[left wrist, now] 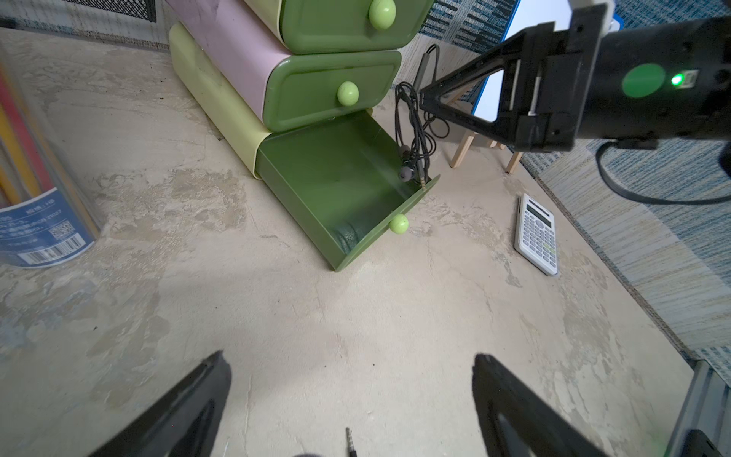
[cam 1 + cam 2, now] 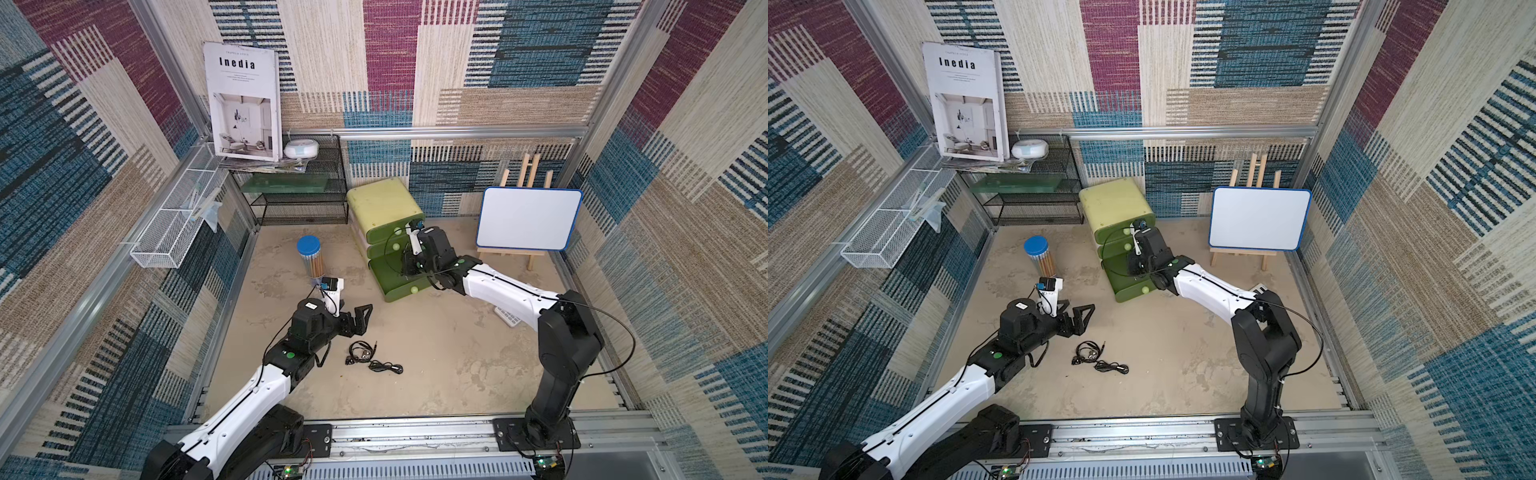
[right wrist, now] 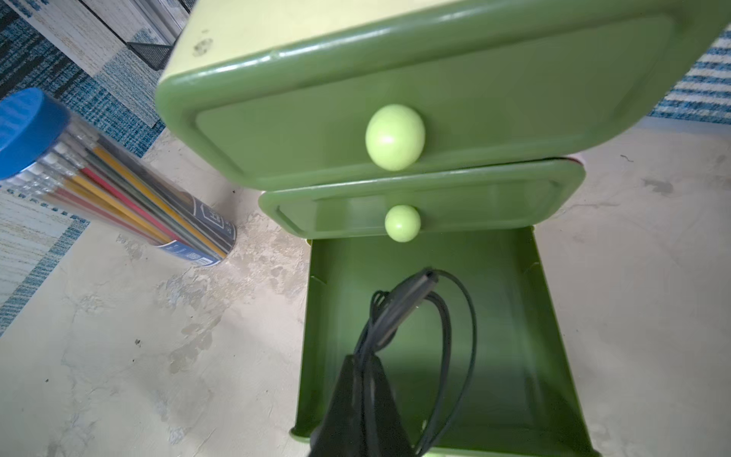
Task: Place the wired earphones into the drawer by color
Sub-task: Place the wired earphones in the drawer.
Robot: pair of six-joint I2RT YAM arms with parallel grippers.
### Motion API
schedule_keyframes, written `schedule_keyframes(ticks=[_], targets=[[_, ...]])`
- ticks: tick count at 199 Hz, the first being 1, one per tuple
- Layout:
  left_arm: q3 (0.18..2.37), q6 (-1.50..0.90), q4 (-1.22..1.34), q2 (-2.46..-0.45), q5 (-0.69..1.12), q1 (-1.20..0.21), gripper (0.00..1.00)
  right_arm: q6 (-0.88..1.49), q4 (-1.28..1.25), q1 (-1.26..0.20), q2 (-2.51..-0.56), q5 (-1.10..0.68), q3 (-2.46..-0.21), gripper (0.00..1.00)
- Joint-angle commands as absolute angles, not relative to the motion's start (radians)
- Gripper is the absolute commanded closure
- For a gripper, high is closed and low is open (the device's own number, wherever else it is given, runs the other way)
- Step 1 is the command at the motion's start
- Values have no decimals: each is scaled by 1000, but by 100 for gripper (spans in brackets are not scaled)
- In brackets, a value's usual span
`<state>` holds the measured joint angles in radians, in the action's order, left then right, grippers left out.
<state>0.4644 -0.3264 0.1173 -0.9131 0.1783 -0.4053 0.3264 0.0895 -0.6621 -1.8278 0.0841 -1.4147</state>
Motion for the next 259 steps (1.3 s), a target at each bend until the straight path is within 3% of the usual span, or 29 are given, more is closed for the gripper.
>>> schedule_keyframes(ticks=[1, 139, 168, 213, 259], targets=[[463, -319, 124, -912, 170, -405, 1, 342, 44, -658, -1857, 75, -1441, 100], [485, -311, 97, -904, 200, -415, 1, 382, 14, -637, -1999, 34, -1477, 100], [491, -322, 39, -897, 217, -441, 1, 382, 27, -633, -1989, 25, -1477, 91], [523, -334, -115, -854, 223, -536, 1, 382, 15, -618, -1918, 16, -1419, 67], [574, -360, -222, -843, 182, -660, 0, 372, -4, -598, -1786, 0, -1307, 57]])
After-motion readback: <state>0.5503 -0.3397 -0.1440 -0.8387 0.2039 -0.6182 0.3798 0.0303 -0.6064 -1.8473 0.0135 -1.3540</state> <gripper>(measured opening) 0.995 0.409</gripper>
